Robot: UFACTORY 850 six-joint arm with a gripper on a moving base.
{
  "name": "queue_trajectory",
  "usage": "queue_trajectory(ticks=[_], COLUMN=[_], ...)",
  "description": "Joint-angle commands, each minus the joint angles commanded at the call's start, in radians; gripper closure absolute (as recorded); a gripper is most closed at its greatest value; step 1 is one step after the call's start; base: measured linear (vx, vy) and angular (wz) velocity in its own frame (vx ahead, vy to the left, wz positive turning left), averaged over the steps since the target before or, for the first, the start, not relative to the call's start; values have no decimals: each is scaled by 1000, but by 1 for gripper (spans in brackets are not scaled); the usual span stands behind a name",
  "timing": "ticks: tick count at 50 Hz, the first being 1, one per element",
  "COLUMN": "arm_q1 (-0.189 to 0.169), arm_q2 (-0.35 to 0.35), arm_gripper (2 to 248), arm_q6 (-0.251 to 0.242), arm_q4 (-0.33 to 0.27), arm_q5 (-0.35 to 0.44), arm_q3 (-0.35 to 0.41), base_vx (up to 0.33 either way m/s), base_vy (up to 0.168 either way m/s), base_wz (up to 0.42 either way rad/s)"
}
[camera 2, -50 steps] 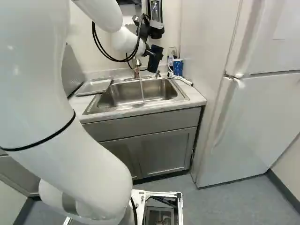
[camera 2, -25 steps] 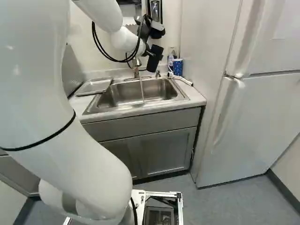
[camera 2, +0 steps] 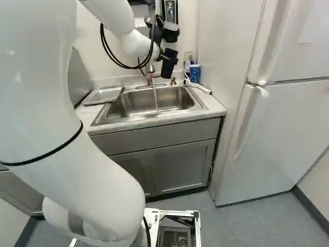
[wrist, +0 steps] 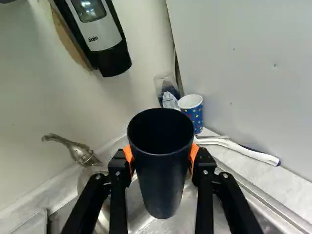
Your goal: Rinse the cup and place it in the tray
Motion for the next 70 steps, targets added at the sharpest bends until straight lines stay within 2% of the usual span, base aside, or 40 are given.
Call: queue_trajectory(ticks=[9, 38, 70], arm_q1=[-19, -24, -37], arm_q2=[12, -2, 37], arm_gripper=[125, 125, 125], arm_q6=[0, 0, 0], arm_q4=[-48, -206, -213], arm_q5=[0, 0, 21], arm_q3=[12, 50, 157], base_vx=[0, 0, 0], base_vy=[0, 0, 0], base_wz=[0, 0, 0])
